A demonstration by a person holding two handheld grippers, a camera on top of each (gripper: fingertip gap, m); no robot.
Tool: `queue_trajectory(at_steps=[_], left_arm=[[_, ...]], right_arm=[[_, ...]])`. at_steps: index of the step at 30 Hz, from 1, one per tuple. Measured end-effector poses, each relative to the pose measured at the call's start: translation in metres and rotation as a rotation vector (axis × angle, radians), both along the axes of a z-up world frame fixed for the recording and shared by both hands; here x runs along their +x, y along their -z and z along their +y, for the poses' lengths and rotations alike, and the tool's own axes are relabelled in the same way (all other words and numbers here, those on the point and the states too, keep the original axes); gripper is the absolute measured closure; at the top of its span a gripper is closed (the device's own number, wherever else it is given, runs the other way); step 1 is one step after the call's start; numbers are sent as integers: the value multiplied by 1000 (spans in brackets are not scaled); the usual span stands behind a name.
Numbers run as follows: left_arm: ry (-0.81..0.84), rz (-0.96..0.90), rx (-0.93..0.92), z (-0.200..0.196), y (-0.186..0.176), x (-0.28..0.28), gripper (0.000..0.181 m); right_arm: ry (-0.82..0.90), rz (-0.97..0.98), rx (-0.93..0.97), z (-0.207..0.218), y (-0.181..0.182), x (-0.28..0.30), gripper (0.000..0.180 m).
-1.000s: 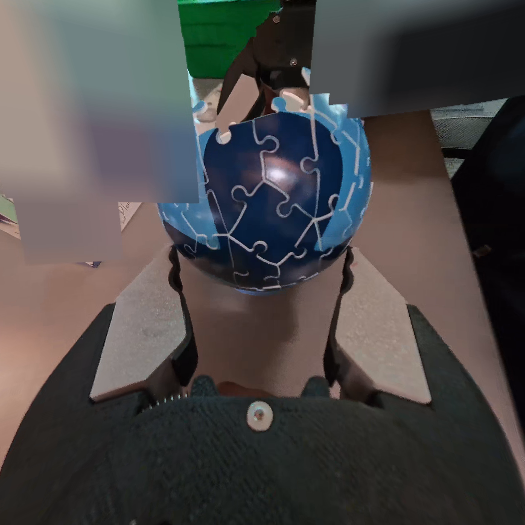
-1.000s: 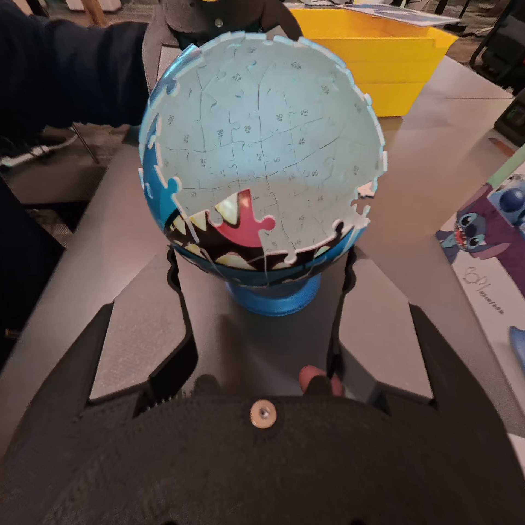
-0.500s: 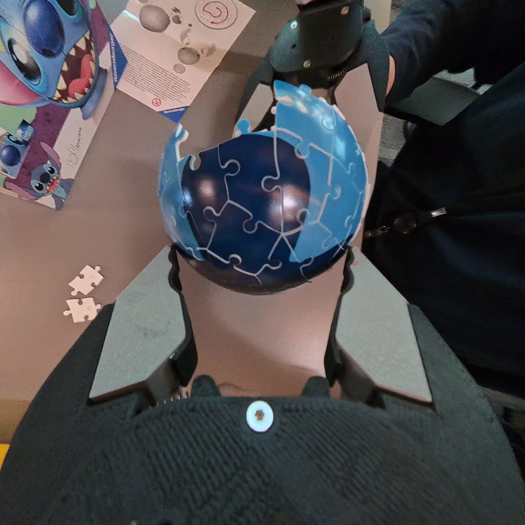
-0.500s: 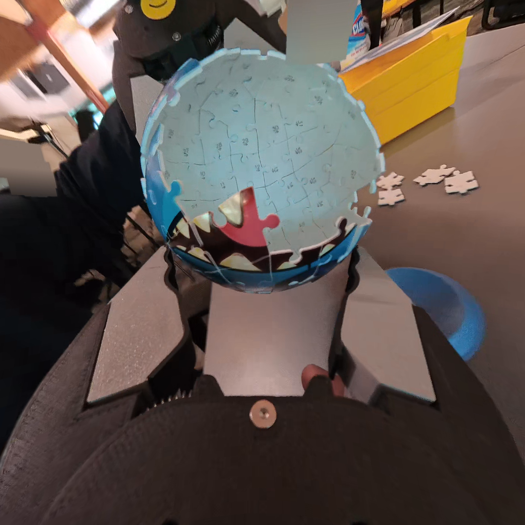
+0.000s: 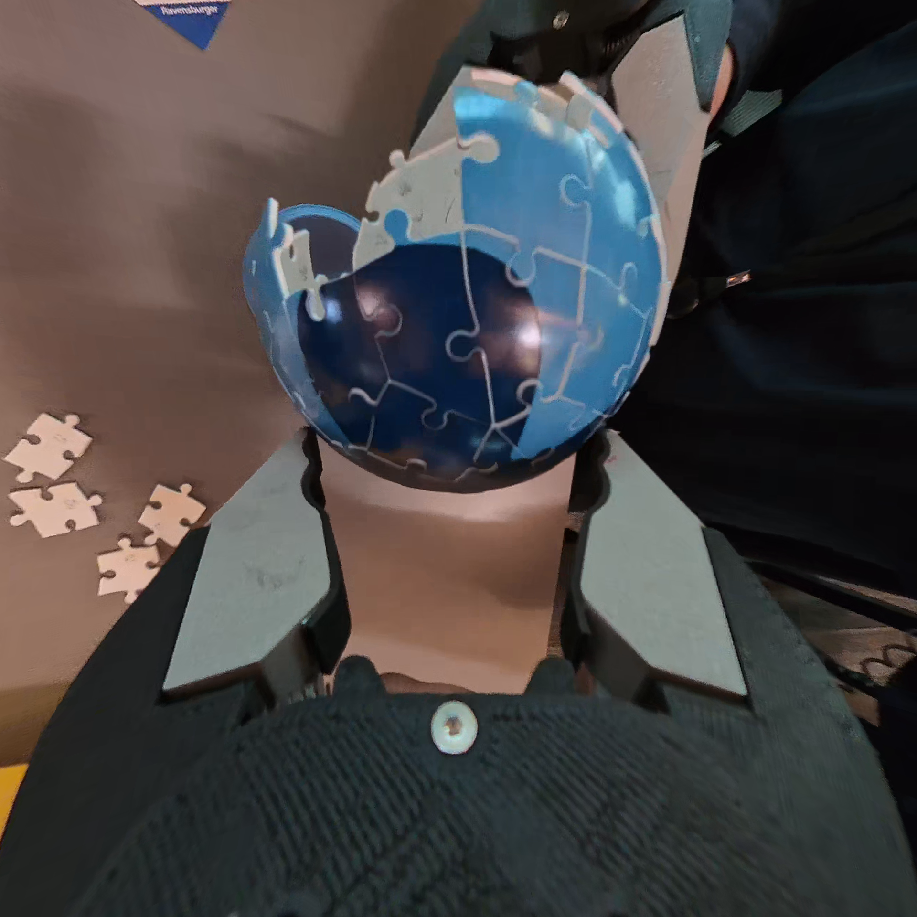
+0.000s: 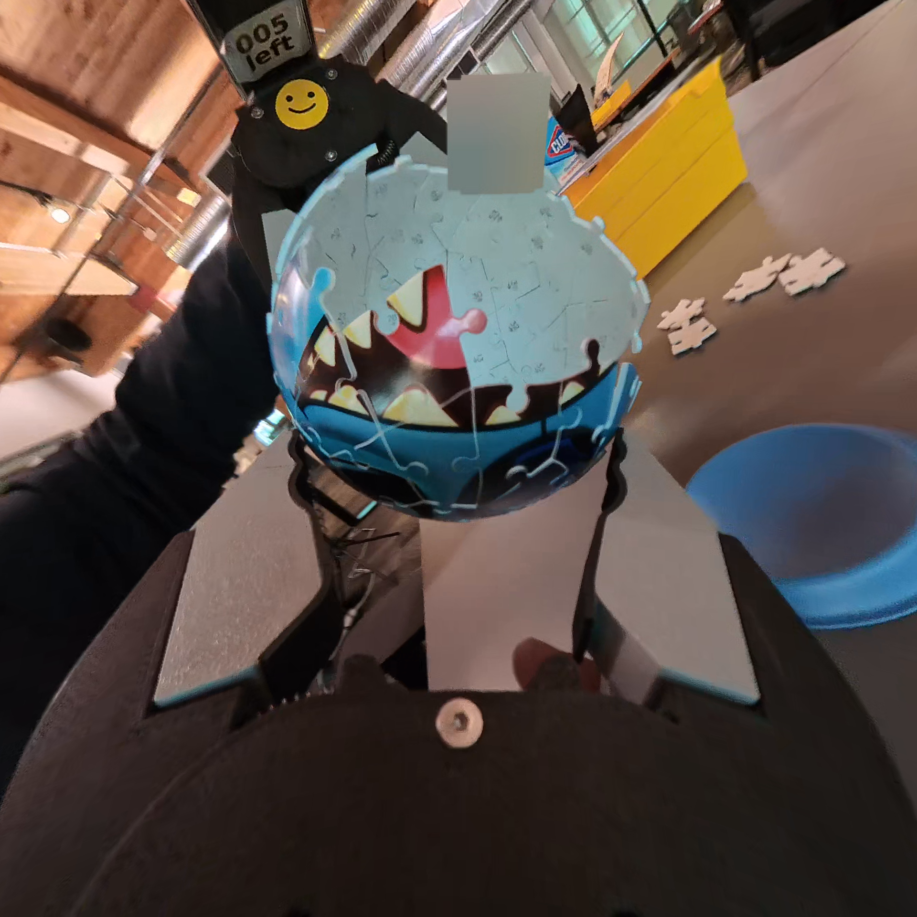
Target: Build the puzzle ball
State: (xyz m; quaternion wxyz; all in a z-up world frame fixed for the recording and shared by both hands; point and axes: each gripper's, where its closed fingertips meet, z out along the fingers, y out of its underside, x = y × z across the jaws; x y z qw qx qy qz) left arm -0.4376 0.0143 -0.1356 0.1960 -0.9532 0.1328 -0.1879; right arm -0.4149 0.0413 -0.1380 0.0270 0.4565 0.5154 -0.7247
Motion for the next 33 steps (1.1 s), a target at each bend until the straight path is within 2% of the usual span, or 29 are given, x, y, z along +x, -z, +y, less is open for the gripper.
queue_trajectory(at_steps=[7,20,27,33], left_arm=[[-19,-74,-16,24,4,-5,74],[-78,-112,125,52,36,-13,84],[-132,-56,222,59,52,-18,87],[-188,44,404,64,49,-28,95]], right_arm=[[-41,-97,-107,17,9,-2,62],[-16,-194,-40,63,29,-14,63],[6,-261,12,71,48,-19,63],[15,-262,26,75,49,-22,63]])
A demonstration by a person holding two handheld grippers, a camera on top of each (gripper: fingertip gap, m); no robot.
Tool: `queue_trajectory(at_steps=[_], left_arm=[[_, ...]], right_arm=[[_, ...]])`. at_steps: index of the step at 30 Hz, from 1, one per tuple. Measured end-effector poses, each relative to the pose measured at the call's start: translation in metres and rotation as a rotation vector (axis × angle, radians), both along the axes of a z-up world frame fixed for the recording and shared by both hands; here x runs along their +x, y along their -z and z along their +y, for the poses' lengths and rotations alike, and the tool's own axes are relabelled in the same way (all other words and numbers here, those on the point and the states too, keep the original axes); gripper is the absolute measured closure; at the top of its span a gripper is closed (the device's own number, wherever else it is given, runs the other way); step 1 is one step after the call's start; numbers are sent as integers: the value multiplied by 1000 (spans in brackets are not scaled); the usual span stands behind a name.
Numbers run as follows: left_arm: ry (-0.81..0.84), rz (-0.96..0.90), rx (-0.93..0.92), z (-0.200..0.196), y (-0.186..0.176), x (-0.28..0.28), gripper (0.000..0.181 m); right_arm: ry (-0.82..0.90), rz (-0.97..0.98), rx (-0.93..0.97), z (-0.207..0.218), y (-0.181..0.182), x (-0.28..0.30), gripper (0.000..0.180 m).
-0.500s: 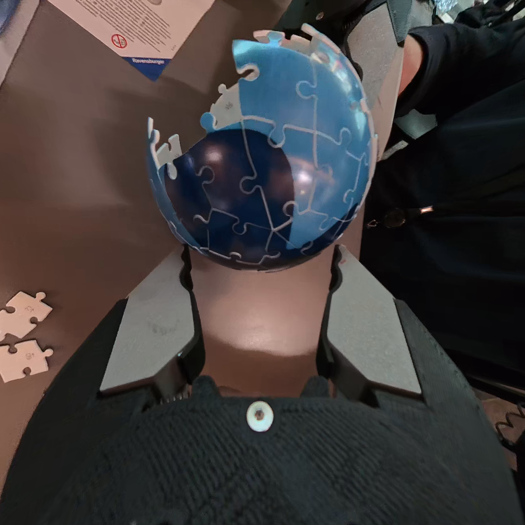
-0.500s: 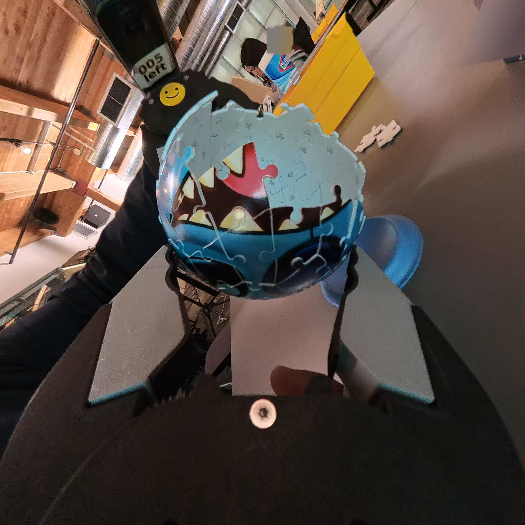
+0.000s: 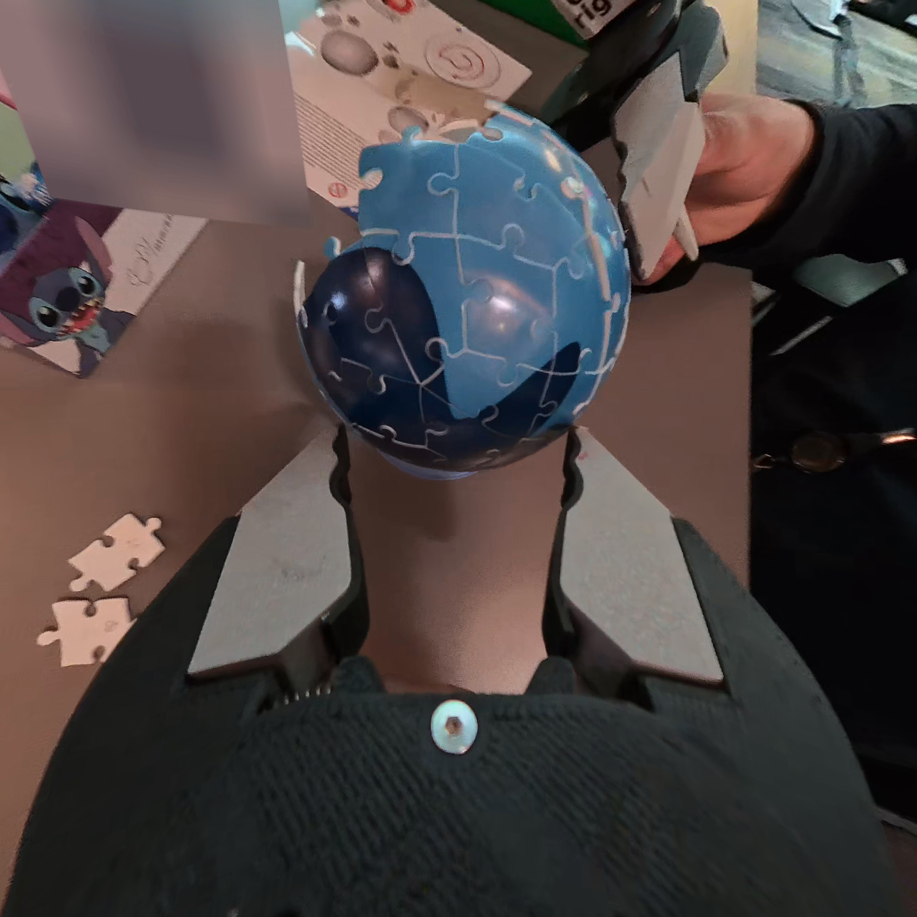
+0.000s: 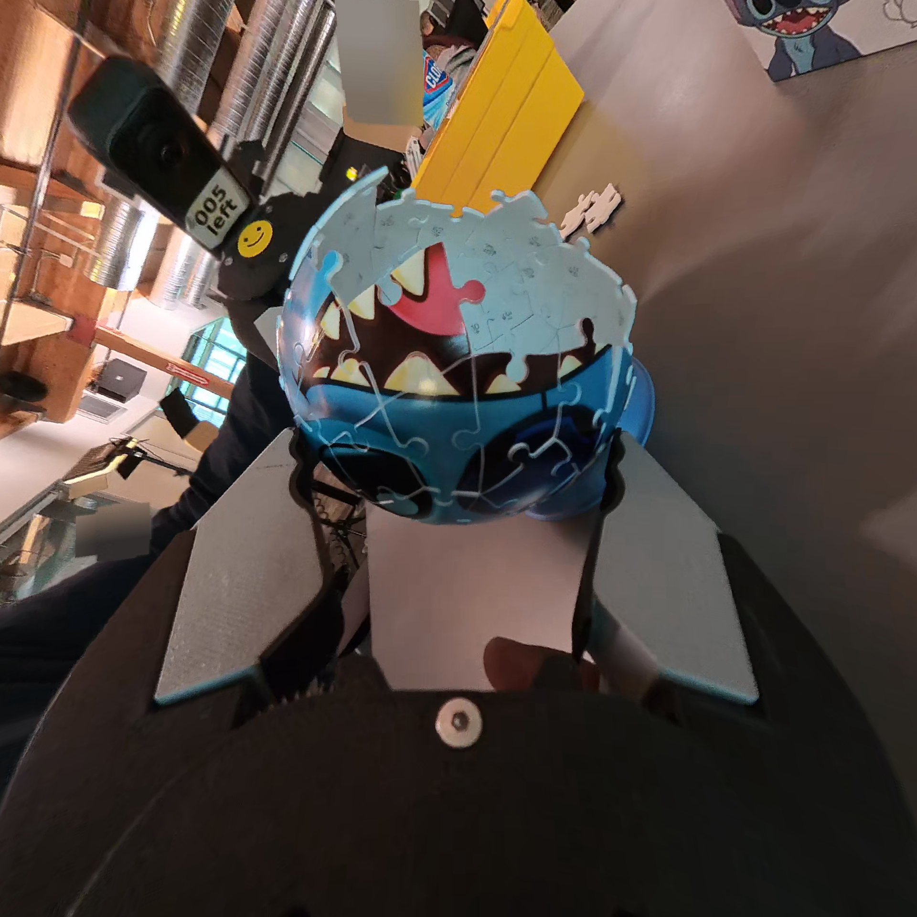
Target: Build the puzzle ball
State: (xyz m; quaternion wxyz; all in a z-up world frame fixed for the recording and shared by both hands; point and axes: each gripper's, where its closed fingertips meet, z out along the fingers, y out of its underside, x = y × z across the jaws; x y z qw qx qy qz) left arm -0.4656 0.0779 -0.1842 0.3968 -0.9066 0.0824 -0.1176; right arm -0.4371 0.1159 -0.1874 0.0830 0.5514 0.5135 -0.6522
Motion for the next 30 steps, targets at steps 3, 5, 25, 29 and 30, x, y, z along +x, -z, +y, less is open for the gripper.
queue_trajectory(at_steps=[3,5,25,29,30], left_arm=[[-5,93,132,0,-5,1,87],[1,148,203,-2,-8,3,84],[58,966,457,4,2,-13,85],[62,1028,457,5,2,-17,88],[65,1061,452,5,3,-19,89]], right_arm=[[8,18,63,1,2,-2,66],[1,24,79,1,2,-3,66],[-24,128,313,13,-6,-14,63],[-3,191,415,23,-10,-3,61],[14,209,441,28,-12,0,61]])
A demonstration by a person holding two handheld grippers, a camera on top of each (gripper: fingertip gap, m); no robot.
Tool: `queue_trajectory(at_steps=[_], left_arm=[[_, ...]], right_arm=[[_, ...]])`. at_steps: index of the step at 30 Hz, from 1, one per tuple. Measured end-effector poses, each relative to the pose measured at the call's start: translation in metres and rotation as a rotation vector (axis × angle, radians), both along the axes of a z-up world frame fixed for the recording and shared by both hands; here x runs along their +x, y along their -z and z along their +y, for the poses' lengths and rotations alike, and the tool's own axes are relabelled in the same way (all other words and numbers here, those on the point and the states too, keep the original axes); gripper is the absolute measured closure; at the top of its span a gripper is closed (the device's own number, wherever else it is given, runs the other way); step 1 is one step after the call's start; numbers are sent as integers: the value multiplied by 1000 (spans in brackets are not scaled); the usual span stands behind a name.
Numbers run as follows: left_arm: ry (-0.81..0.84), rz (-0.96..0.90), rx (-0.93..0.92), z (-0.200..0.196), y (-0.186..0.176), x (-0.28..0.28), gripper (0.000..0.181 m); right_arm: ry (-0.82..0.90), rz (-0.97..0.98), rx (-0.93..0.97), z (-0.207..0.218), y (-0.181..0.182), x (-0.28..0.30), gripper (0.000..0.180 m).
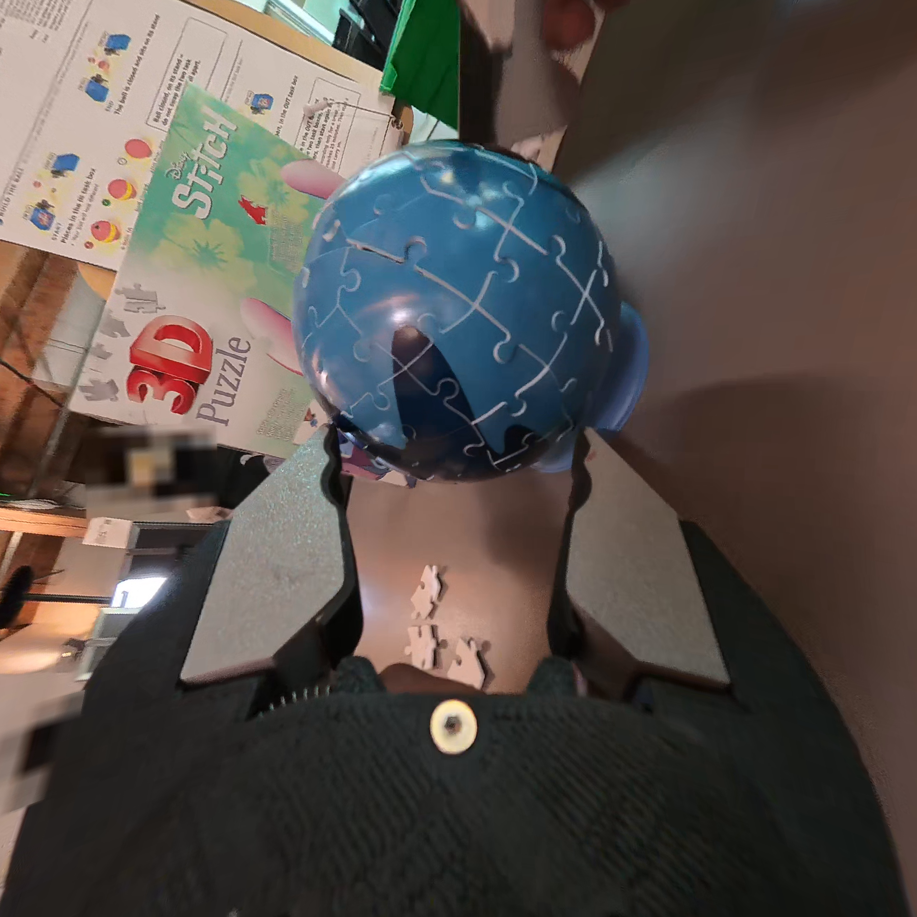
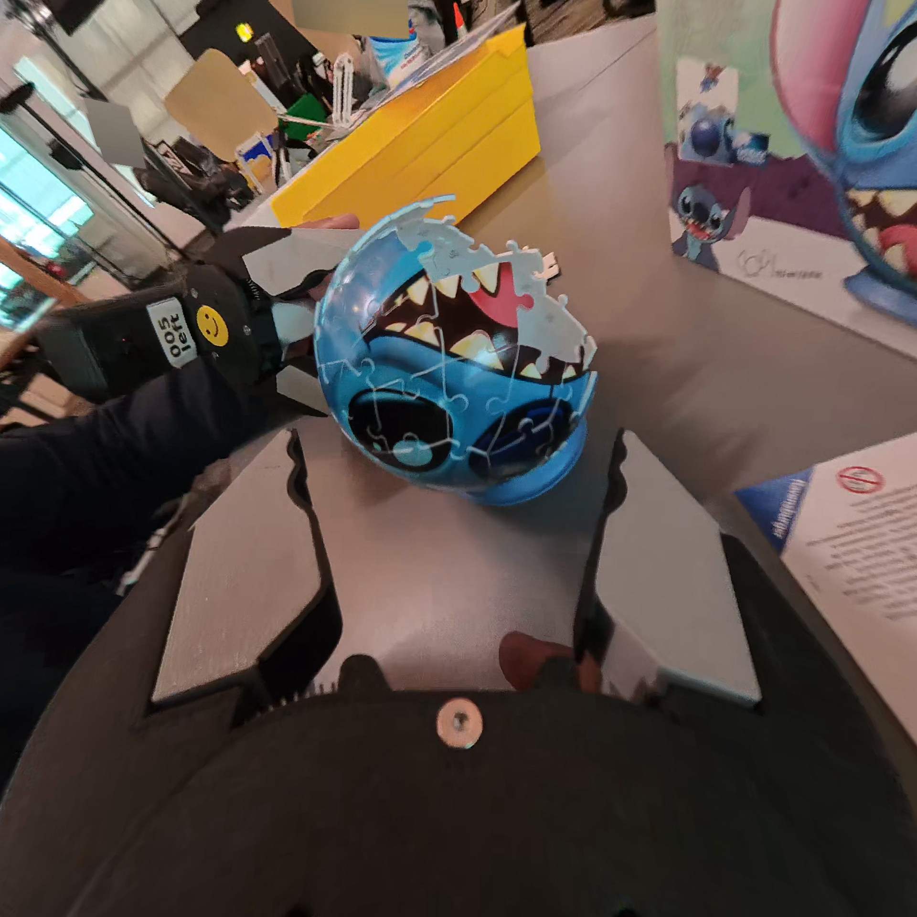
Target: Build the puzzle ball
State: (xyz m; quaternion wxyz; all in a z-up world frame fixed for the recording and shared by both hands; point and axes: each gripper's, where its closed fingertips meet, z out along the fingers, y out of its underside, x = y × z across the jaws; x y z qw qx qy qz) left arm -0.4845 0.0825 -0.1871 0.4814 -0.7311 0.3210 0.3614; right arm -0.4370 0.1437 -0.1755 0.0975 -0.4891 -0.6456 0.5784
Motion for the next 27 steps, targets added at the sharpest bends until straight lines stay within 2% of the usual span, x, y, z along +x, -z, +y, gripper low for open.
queue_trajectory(at_steps=[3,8,12,15,20,24,27], left_arm=[[-19,59,-21,-1,5,-5,89],[-44,46,-23,-4,8,-12,91],[-46,-7,-13,-5,11,-7,92],[-55,-12,-2,-4,12,-5,91],[-37,-109,60,-1,5,-1,95],[-30,-202,20,-7,11,-3,89],[-26,-189,10,-12,10,-4,89]], right_arm=[[14,70,85,8,-6,13,60],[56,181,323,14,-4,23,57],[45,290,467,8,2,19,55],[7,301,534,2,11,14,48],[-18,393,655,-1,7,3,49],[12,414,646,11,12,-3,51],[-7,387,576,11,16,1,48]])
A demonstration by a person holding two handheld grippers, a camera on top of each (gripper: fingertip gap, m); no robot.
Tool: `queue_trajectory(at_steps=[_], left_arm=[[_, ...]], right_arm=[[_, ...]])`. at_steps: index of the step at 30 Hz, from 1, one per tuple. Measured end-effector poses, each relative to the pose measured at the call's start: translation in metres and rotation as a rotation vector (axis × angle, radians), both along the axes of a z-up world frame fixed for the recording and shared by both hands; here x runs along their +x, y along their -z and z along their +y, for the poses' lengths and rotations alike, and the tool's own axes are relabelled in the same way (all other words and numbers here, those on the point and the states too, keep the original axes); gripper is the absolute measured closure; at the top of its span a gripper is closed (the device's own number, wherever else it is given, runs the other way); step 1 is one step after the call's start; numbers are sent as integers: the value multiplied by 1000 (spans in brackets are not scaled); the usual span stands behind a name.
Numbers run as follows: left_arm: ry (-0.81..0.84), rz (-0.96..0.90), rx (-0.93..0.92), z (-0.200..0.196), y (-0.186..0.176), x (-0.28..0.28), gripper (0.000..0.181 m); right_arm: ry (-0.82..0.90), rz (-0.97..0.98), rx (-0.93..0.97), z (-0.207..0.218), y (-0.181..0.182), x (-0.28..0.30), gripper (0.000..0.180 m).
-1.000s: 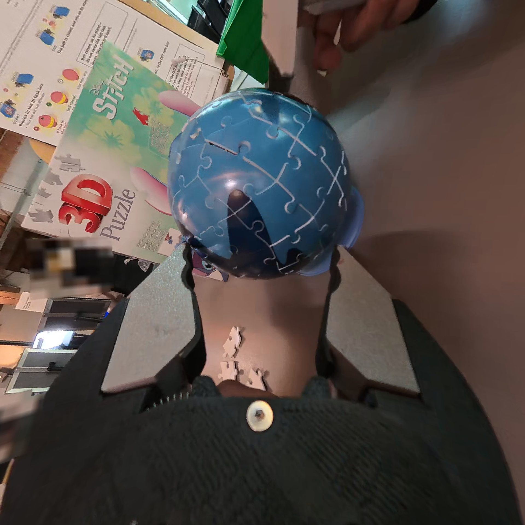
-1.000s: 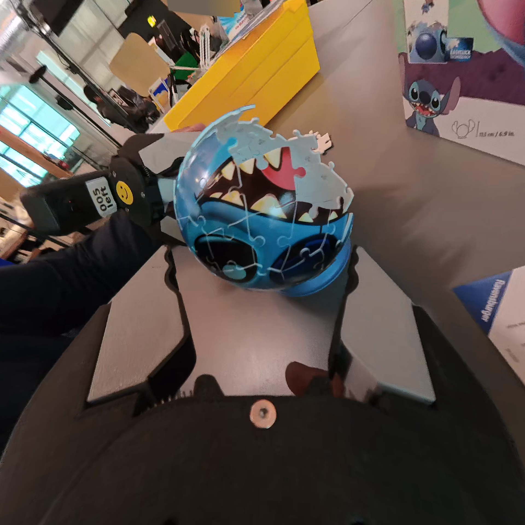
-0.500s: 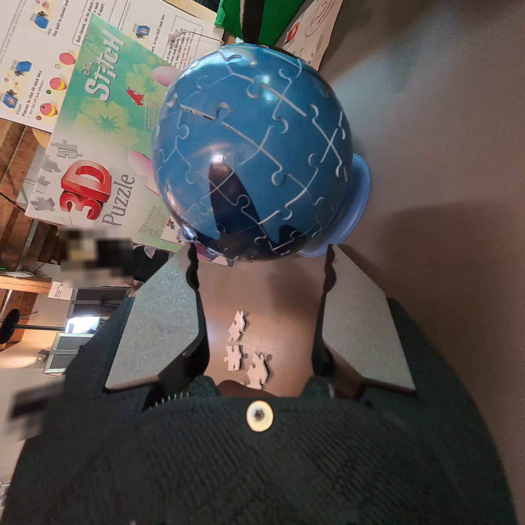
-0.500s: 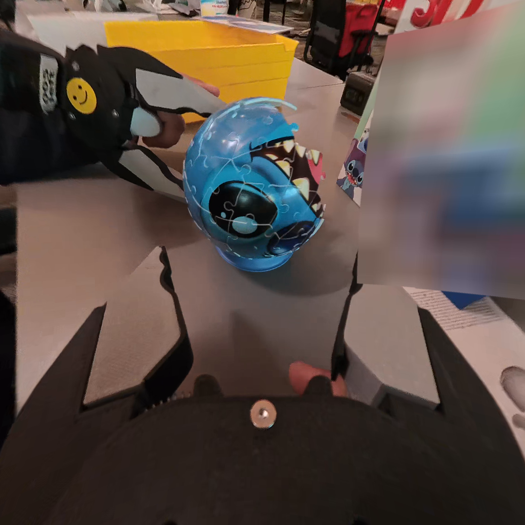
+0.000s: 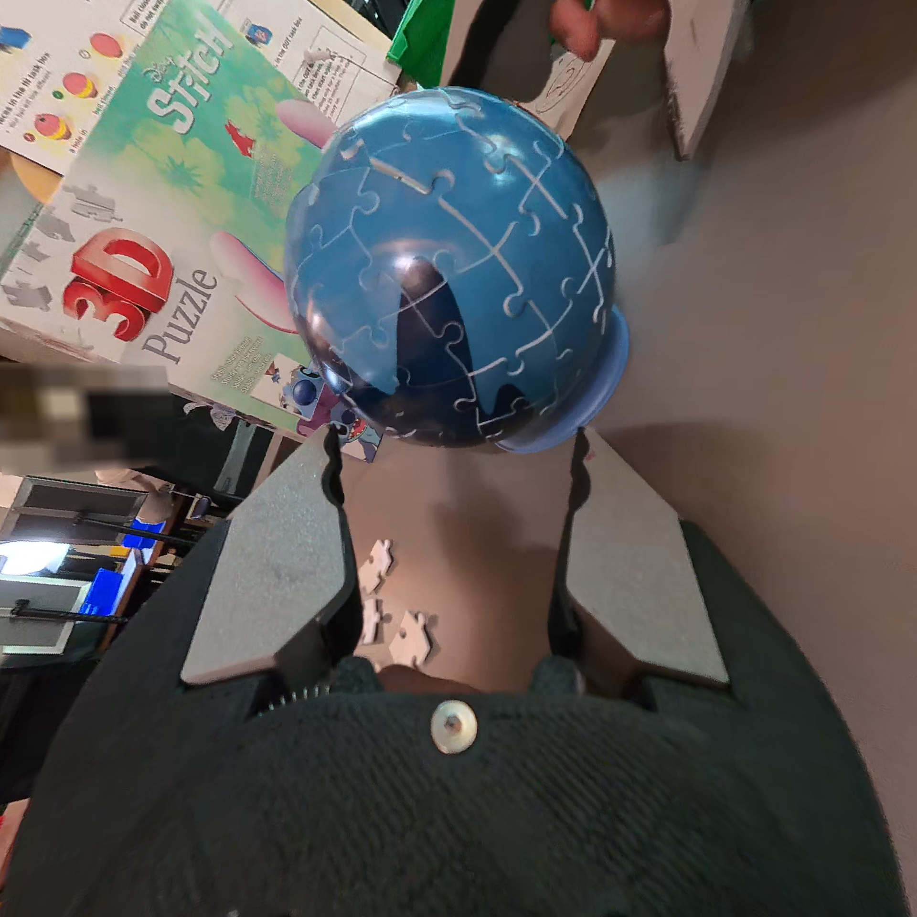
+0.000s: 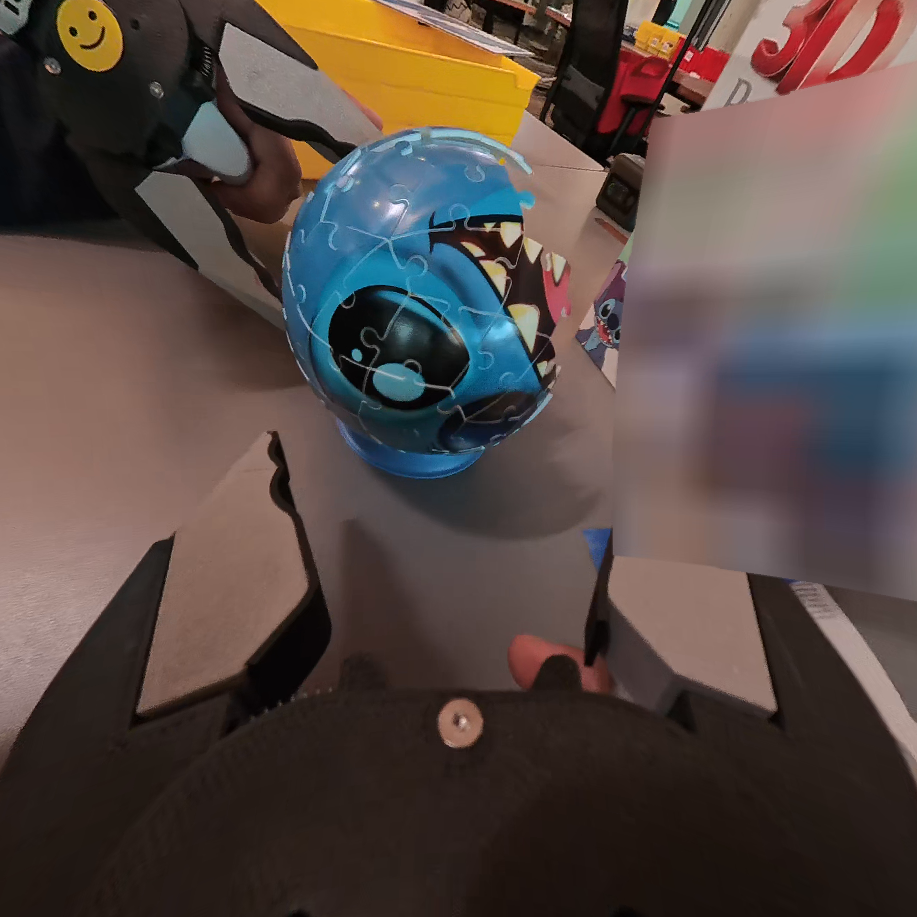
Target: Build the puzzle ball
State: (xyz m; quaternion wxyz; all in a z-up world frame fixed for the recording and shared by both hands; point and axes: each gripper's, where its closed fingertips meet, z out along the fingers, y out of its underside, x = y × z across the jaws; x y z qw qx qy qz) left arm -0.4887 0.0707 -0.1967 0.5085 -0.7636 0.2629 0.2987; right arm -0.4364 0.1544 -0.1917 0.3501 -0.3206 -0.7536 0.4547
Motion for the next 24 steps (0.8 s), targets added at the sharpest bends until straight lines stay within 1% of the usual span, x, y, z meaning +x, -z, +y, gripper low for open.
queue_trajectory(at_steps=[6,9,13,19,24], left_arm=[[-16,13,8,-4,-3,-5,91],[-32,9,-19,-6,3,-11,93],[-44,-49,-33,-9,8,-17,94],[-33,-235,-8,-17,2,-24,93],[-44,-256,16,-24,-5,-31,92]], right_arm=[[-32,52,75,-3,-3,7,48],[8,102,92,8,-9,6,51],[82,112,17,28,-16,2,52],[142,68,-83,43,-14,-4,51],[167,61,-172,55,-19,-6,54]])
